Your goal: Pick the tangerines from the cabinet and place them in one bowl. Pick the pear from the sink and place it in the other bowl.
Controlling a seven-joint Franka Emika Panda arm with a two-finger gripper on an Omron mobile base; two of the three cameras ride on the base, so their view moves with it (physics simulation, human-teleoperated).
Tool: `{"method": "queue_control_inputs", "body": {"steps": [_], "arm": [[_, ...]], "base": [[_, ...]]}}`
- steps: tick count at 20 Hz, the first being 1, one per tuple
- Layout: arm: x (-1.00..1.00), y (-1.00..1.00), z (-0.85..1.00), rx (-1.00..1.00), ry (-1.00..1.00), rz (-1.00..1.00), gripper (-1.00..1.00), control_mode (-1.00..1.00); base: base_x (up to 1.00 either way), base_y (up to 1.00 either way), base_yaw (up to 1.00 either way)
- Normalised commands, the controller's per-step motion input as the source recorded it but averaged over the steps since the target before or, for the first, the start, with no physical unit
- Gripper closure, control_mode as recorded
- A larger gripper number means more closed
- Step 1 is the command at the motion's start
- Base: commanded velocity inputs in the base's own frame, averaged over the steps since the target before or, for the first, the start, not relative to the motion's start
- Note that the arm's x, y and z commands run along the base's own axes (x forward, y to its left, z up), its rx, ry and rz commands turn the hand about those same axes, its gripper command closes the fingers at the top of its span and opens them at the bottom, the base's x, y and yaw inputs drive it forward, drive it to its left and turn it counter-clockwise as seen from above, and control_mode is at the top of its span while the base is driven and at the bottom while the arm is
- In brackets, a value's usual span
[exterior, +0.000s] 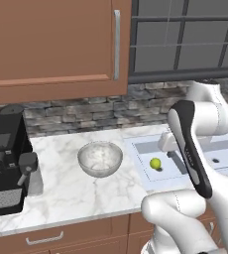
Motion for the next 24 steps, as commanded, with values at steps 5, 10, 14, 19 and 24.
{"method": "queue_control_inputs", "body": {"steps": [5,10,14,19,24], "arm": [[0.44,0.0,-0.27,0.0,0.0,0.0,-1.0,-1.0],[0.37,0.0,-0.23,0.0,0.0,0.0,-1.0,-1.0],[0.34,-0.02,-0.2,0.0,0.0,0.0,-1.0,-1.0],[0.34,-0.16,-0.23,0.0,0.0,0.0,-1.0,-1.0],[0.34,-0.1,-0.22,-0.02,0.0,0.0,-1.0,-1.0]], "base": [[0.0,0.0,0.0],[0.0,0.0,0.0],[0.0,0.0,0.0],[0.0,0.0,0.0],[0.0,0.0,0.0]]}}
